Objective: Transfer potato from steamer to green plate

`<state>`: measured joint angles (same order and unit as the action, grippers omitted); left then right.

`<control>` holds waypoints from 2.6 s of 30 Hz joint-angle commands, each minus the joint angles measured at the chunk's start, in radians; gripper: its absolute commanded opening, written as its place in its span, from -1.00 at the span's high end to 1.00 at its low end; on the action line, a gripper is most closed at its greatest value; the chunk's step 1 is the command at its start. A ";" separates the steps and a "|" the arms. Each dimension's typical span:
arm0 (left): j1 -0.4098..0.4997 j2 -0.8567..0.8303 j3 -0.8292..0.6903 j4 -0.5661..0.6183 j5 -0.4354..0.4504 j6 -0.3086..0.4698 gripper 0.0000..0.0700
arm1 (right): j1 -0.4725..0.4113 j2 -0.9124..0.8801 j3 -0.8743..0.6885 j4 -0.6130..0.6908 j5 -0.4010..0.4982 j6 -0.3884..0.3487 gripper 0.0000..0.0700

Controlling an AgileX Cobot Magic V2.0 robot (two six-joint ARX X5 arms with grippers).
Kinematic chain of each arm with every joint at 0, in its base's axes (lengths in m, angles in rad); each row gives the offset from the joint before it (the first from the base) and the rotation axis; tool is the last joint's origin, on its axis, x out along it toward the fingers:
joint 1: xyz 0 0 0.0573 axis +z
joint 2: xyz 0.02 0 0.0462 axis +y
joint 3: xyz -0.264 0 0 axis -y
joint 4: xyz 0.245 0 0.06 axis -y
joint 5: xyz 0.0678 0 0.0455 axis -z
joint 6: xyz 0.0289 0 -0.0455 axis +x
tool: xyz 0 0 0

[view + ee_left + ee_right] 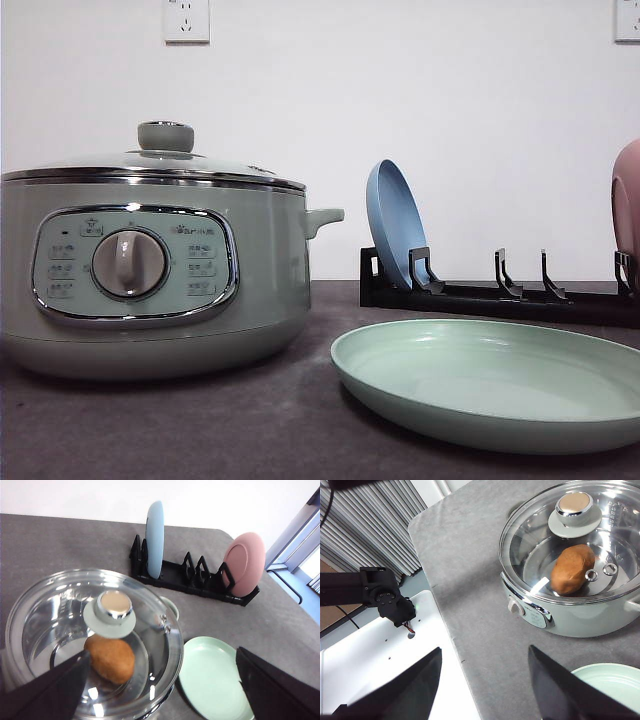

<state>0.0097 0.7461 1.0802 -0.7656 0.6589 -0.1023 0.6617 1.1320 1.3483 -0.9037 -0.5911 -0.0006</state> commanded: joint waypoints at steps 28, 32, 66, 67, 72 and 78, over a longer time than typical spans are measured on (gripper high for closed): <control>-0.374 0.891 0.858 -0.510 -0.506 0.142 -0.70 | 0.008 0.010 0.016 -0.026 -0.003 -0.018 0.03; -0.406 0.945 0.858 -0.514 -0.555 0.147 -0.70 | 0.007 0.010 0.016 -0.026 -0.003 -0.018 0.03; -0.436 1.110 0.858 -0.565 -0.600 0.148 -0.24 | 0.007 0.010 0.016 -0.025 0.042 -0.018 0.03; -0.436 1.110 0.858 -0.569 -0.600 0.147 -0.17 | 0.007 0.010 0.016 -0.025 0.042 -0.018 0.03; -0.436 1.110 0.858 -0.581 -0.600 0.146 0.11 | 0.007 0.010 0.016 -0.024 0.042 -0.019 0.03; -0.436 1.110 0.858 -0.583 -0.600 0.143 0.60 | 0.007 0.010 0.016 -0.025 0.042 -0.018 0.03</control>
<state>-0.4194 1.8317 1.9103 -1.3438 0.0509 0.0412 0.6617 1.1320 1.3483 -0.9329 -0.5491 -0.0040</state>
